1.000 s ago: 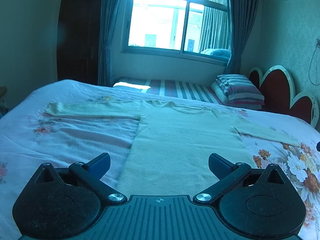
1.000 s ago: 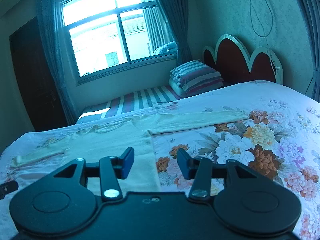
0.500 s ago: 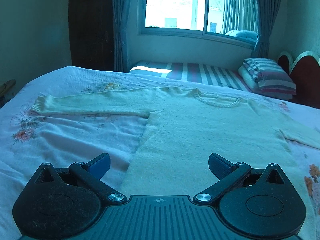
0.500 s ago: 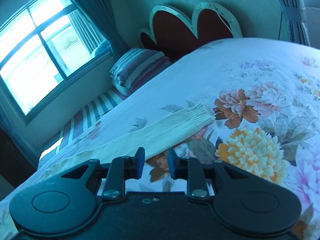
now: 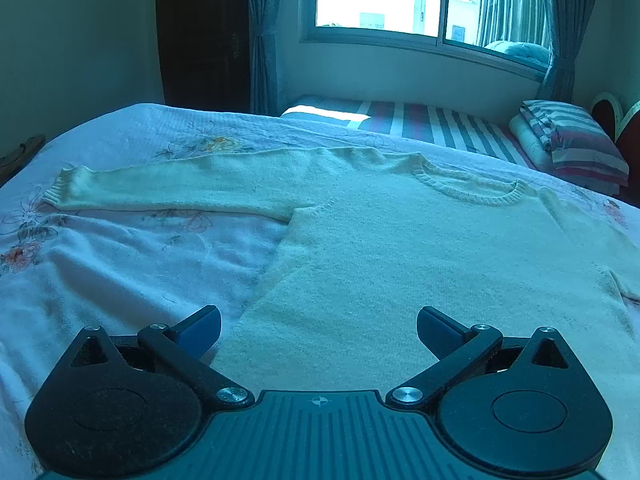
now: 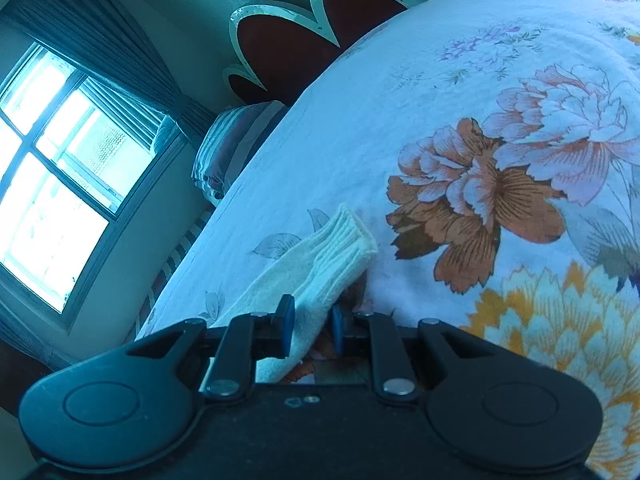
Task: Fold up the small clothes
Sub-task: 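Grasp the cuff of one sweater sleeve with the right gripper, then carry the sleeve across the sweater body with the right gripper and release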
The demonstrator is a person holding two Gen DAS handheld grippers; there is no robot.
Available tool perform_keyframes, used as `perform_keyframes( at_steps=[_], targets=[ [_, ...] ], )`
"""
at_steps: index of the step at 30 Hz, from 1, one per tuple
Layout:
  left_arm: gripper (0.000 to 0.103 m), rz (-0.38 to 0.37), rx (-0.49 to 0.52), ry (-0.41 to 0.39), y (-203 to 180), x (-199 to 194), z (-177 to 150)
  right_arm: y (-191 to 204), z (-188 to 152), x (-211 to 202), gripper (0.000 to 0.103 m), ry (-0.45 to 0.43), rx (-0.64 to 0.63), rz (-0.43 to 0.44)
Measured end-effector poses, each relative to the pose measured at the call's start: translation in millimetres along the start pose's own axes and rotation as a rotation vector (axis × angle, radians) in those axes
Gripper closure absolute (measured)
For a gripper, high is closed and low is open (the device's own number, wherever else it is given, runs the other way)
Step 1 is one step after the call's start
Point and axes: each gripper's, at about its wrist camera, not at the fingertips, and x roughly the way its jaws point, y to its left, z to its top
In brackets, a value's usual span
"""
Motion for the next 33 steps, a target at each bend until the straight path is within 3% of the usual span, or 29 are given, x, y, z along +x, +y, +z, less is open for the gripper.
perform_keyframes(
  at_steps=[4, 7, 9, 12, 16, 24, 29, 33],
  targets=[
    [0.0, 0.018, 0.007, -0.007, 16, -1, -1, 2, 2, -2, 0.083, -0.001, 0.022, -0.013],
    [0.0, 0.048, 0.027, -0.005, 34, 2, 1, 11, 6, 5, 0.098, 0.0, -0.026, -0.076],
    [0.0, 0.058, 0.03, -0.005, 49, 6, 3, 24, 7, 8, 0.098, -0.011, -0.052, -0.113],
    [0.0, 0.053, 0.023, 0.015, 76, 18, 9, 58, 0, 7, 0.098, -0.014, -0.139, -0.115],
    [0.0, 0.024, 0.01, 0.035, 102, 32, 12, 131, -26, -5, 0.098, -0.002, -0.315, -0.048],
    [0.0, -0.003, 0.011, 0.02, 149, 32, 15, 307, -152, -12, 0.098, 0.145, -0.647, 0.202],
    [0.0, 0.026, -0.006, 0.018, 185, 30, 13, 380, -250, -5, 0.098, 0.306, -0.769, 0.337],
    [0.0, 0.03, -0.04, 0.037, 210, 33, 7, 411, -325, 0, 0.098, 0.375, -0.873, 0.378]
  ],
)
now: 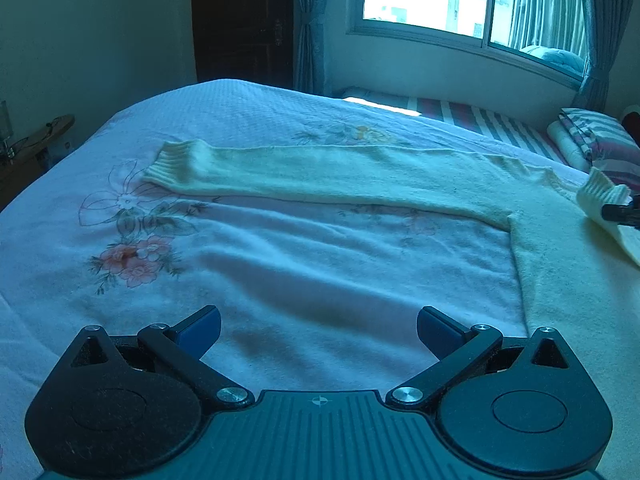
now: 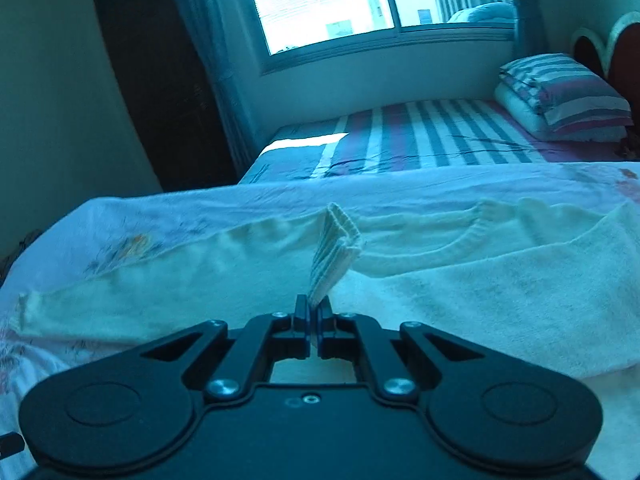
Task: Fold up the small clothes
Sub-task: 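Carry the sleeve across the sweater body with the right gripper and release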
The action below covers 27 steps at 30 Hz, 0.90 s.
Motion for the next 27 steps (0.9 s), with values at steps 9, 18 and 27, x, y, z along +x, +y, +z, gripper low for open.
perform_keyframes(
  at_steps=[9, 18, 27],
  targets=[
    [0.0, 0.077, -0.07, 0.004, 38, 14, 5, 52, -29, 20, 0.098, 0.009, -0.016, -0.049],
    [0.0, 0.115, -0.095, 0.019, 49, 34, 21, 65, -34, 36, 0.094, 0.014, -0.03, -0.064],
    [0.0, 0.031, -0.111, 0.016, 19, 49, 32, 62, -32, -11, 0.093, -0.096, -0.093, -0.037]
  ],
)
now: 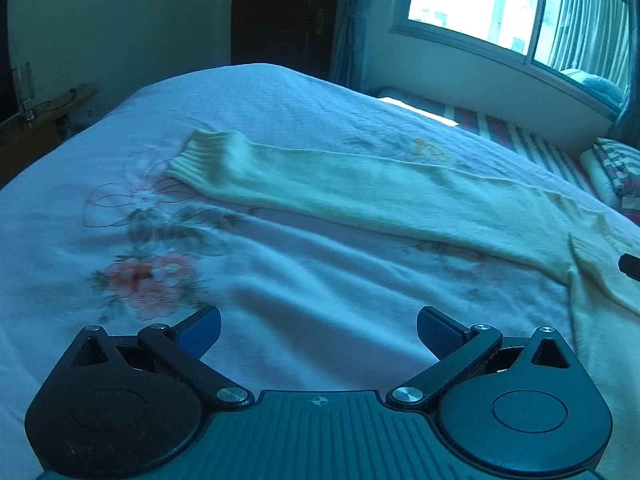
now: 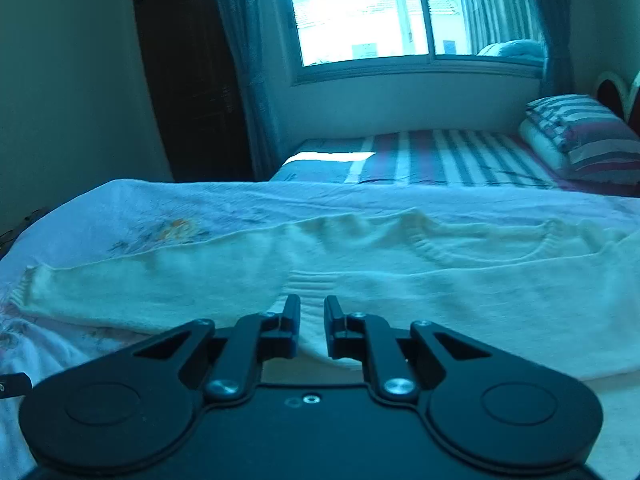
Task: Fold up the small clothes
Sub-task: 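Carry the sleeve across the sweater body with the right gripper and release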
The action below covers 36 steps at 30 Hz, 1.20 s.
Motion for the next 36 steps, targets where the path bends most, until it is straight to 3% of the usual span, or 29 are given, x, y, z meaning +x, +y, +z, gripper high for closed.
perform_keyframes(
  at_steps=[4, 5, 7, 13, 16, 17, 18, 19, 23, 30, 31, 33, 34, 36],
  targets=[
    [0.001, -0.172, 0.028, -0.004, -55, 10, 11, -47, -1, -37, 0.093, -0.041, 0.035, -0.149],
    [0.02, -0.215, 0.046, -0.004, -73, 12, 13, -60, -2, -44, 0.093, -0.037, 0.046, -0.187],
    [0.045, -0.293, 0.08, 0.022, -108, 19, 17, -86, -5, -56, 0.089, -0.03, 0.088, -0.249],
    [0.046, -0.532, 0.02, 0.13, -188, 47, 15, -149, -18, -80, 0.081, -0.023, 0.182, -0.351],
    [0.046, -0.55, -0.011, 0.173, -212, 70, 10, -168, -22, -83, 0.081, -0.018, 0.208, -0.365],
    [0.056, -0.549, -0.015, 0.156, -216, 71, 10, -173, -23, -84, 0.081, -0.016, 0.218, -0.369],
    [0.073, -0.552, -0.017, 0.151, -220, 73, 12, -178, -25, -85, 0.081, -0.016, 0.225, -0.372],
    [0.101, -0.556, -0.031, 0.157, -223, 77, 14, -182, -25, -86, 0.081, -0.018, 0.229, -0.375],
    [0.101, -0.515, -0.031, 0.013, -220, 68, 25, -196, -25, -90, 0.081, -0.022, 0.248, -0.376],
    [0.101, -0.48, -0.001, 0.094, -214, 93, 15, -227, -31, -79, 0.075, 0.01, 0.389, -0.281],
    [0.101, -0.477, 0.001, 0.093, -214, 93, 13, -229, -32, -77, 0.076, 0.005, 0.399, -0.286],
    [0.101, -0.478, -0.008, 0.072, -208, 89, 11, -232, -32, -69, 0.089, 0.035, 0.372, -0.34],
    [0.101, -0.472, -0.011, 0.056, -204, 85, 11, -235, -32, -63, 0.088, 0.078, 0.359, -0.364],
    [0.101, -0.454, 0.016, 0.076, -209, 84, 7, -239, -32, -65, 0.086, 0.083, 0.356, -0.35]
  ],
)
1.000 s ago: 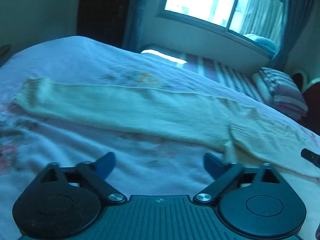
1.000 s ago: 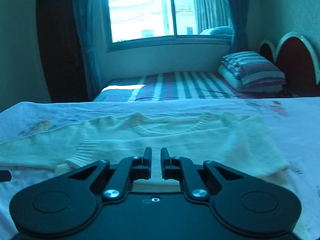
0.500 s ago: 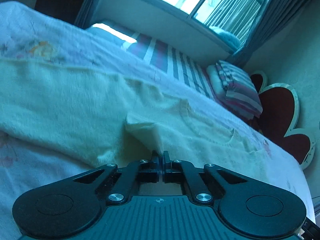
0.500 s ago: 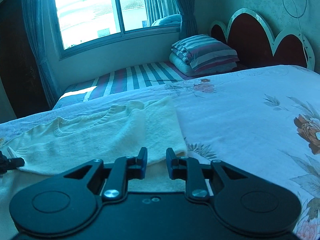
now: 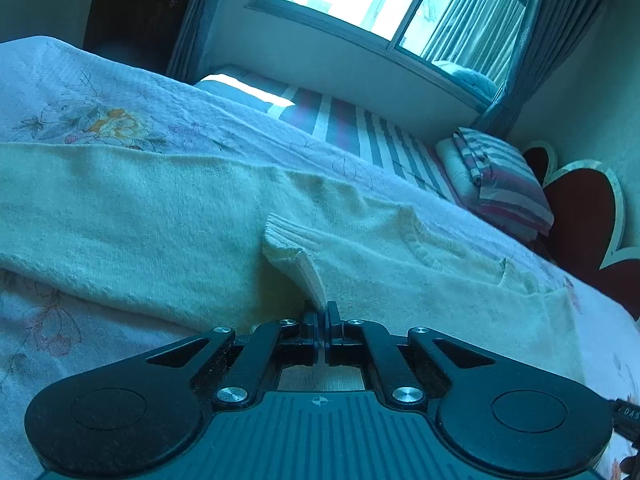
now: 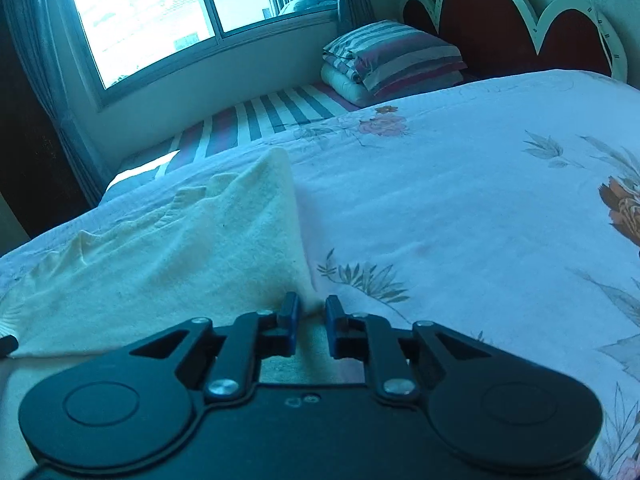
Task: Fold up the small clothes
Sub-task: 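Carry the sleeve across the sweater body with the right gripper and release, then grasp the cuff of the other sleeve with the left gripper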
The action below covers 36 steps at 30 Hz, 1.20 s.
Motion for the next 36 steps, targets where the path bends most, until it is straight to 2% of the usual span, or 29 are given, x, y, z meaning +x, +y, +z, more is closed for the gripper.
perform_keyframes(
  at_steps=[2, 3, 5, 6, 9, 10, 11, 12, 14, 16, 17, 20, 21, 25, 26, 27, 28, 29, 30, 31, 32, 33, 35, 36],
  targets=[
    [0.101, 0.002, 0.025, -0.002, -1, -6, -4, 2, 5, -9, 0.078, -0.054, -0.033, 0.001],
    [0.101, -0.003, 0.012, 0.001, 0, -7, -4, 3, 7, -13, 0.07, -0.088, -0.049, 0.019],
    [0.101, -0.011, -0.034, 0.0, 5, -6, -4, 6, 13, -6, 0.064, -0.098, -0.083, 0.033],
    [0.101, -0.011, -0.052, 0.0, 8, -3, -3, 8, 18, 3, 0.065, -0.081, -0.099, 0.03],
    [0.101, -0.005, -0.074, -0.006, 8, 1, -1, 11, 32, 22, 0.065, -0.107, -0.127, 0.035],
    [0.101, 0.0, -0.073, -0.008, 7, 2, -1, 11, 37, 33, 0.069, -0.075, -0.137, 0.034],
    [0.101, 0.004, -0.069, -0.011, 5, 3, -2, 8, 41, 44, 0.097, -0.031, -0.138, 0.056],
    [0.101, 0.011, -0.068, -0.021, 4, 3, -3, 4, 42, 53, 0.099, 0.002, -0.14, 0.045],
    [0.101, 0.033, -0.053, -0.04, 0, -2, -7, -6, 42, 59, 0.102, 0.004, -0.142, -0.021],
    [0.101, 0.043, -0.021, -0.038, -2, -8, -10, -12, 43, 58, 0.103, 0.006, -0.152, -0.004],
    [0.101, 0.059, -0.013, -0.046, -2, -14, -11, -13, 46, 56, 0.101, 0.009, -0.153, 0.005],
    [0.1, 0.123, 0.014, -0.114, 0, -28, -6, -10, 60, 46, 0.069, -0.097, -0.152, 0.043],
    [0.1, 0.124, 0.018, -0.12, 1, -27, -1, -6, 64, 48, 0.065, -0.112, -0.163, 0.05],
    [0.1, 0.133, 0.048, -0.106, -5, -2, 23, 16, 85, 80, 0.063, -0.091, -0.214, 0.044],
    [0.1, 0.142, 0.056, -0.09, -8, 7, 27, 19, 87, 89, 0.067, -0.088, -0.238, 0.033],
    [0.1, 0.152, 0.055, -0.078, -7, 13, 29, 21, 88, 102, 0.079, -0.044, -0.269, 0.005],
    [0.1, 0.16, 0.049, -0.067, -7, 18, 30, 21, 86, 116, 0.079, 0.011, -0.302, -0.035],
    [0.1, 0.169, 0.032, -0.055, -5, 18, 31, 18, 84, 117, 0.078, -0.02, -0.317, -0.038],
    [0.1, 0.158, 0.003, -0.076, -3, 8, 31, 17, 85, 116, 0.076, -0.018, -0.332, -0.051],
    [0.1, 0.153, -0.007, -0.13, -1, -8, 30, 16, 88, 112, 0.076, -0.015, -0.331, -0.058],
    [0.1, 0.181, -0.007, -0.167, 2, -20, 28, 14, 90, 102, 0.075, -0.031, -0.315, -0.056],
    [0.1, 0.199, -0.017, -0.174, 6, -27, 27, 9, 91, 91, 0.072, -0.062, -0.292, -0.038],
    [0.098, 0.16, -0.061, -0.137, 18, -26, 28, 3, 86, 70, 0.07, -0.096, -0.268, 0.005],
    [0.091, 0.149, -0.058, -0.117, 20, -22, 28, 2, 81, 60, 0.069, -0.106, -0.272, 0.022]
  ],
)
